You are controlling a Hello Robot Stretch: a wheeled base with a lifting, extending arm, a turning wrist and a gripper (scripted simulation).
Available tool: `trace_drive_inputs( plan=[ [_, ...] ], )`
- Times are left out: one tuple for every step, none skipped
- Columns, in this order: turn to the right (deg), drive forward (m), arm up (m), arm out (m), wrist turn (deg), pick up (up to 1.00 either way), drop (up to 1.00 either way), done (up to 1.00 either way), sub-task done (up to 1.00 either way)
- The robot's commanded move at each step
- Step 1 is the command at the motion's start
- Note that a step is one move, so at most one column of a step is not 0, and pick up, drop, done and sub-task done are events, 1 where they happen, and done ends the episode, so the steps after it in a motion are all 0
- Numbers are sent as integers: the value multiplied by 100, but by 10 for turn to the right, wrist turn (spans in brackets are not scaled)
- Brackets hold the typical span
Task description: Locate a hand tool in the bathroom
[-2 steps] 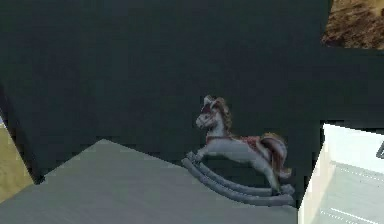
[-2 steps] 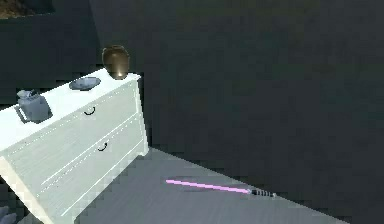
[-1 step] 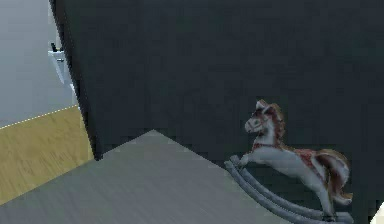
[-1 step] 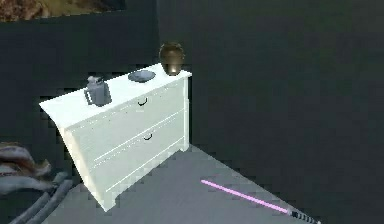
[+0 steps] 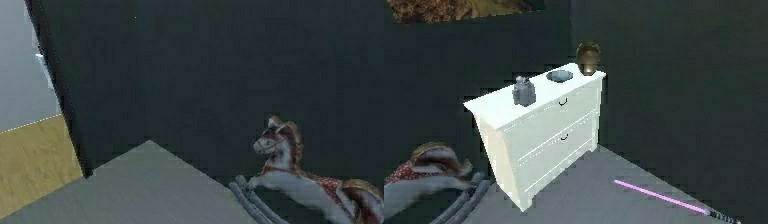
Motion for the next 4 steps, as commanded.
trace_drive_inputs(
  plan=[
    [-450, 0, 0, 0, 0, 0, 0, 0, 0],
    [-30, 0, 0, 0, 0, 0, 0, 0, 0],
    [0, 100, 0, 0, 0, 0, 0, 0, 0],
    [0, 100, 0, 0, 0, 0, 0, 0, 0]
  ],
)
